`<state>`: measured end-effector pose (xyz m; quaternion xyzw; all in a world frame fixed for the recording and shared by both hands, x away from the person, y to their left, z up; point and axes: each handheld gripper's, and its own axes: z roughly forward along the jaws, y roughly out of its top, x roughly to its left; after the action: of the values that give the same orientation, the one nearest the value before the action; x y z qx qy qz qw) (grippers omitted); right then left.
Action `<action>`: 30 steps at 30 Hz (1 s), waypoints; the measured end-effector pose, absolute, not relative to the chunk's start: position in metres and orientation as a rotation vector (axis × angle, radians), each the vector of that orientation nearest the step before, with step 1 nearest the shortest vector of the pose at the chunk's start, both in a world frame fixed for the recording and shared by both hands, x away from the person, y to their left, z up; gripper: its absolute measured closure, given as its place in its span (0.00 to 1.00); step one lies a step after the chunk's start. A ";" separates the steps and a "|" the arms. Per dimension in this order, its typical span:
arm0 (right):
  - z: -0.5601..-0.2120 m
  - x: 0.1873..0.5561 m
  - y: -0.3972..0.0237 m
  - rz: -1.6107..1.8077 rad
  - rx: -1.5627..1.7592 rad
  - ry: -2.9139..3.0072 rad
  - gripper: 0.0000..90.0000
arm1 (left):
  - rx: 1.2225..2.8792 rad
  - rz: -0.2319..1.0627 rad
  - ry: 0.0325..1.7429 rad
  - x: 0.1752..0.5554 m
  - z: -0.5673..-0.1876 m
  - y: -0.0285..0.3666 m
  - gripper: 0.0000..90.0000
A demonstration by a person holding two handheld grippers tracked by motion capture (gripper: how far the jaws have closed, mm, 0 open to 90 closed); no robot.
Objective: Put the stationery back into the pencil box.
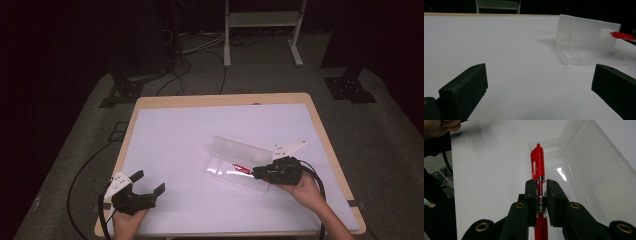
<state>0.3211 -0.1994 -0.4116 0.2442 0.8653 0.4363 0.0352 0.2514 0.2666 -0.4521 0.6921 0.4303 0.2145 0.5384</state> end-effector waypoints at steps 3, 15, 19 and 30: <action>-0.412 0.324 -0.196 1.333 0.743 2.668 0.88 | 1.647 0.510 1.022 0.251 -0.452 0.267 0.00; -0.420 0.339 -0.183 1.325 0.747 2.688 0.88 | 1.649 0.510 1.019 0.251 -0.452 0.267 0.00; -0.426 0.344 -0.177 1.309 0.749 2.708 0.88 | 1.647 0.509 1.022 0.251 -0.452 0.267 0.00; -0.440 0.351 -0.169 1.241 0.752 2.745 0.88 | 1.650 0.512 1.019 0.250 -0.452 0.267 0.00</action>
<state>0.3515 -0.1689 -0.4395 0.2420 0.8840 0.3997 0.0183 0.2504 0.2667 -0.4519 0.6936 0.4283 0.2153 0.5377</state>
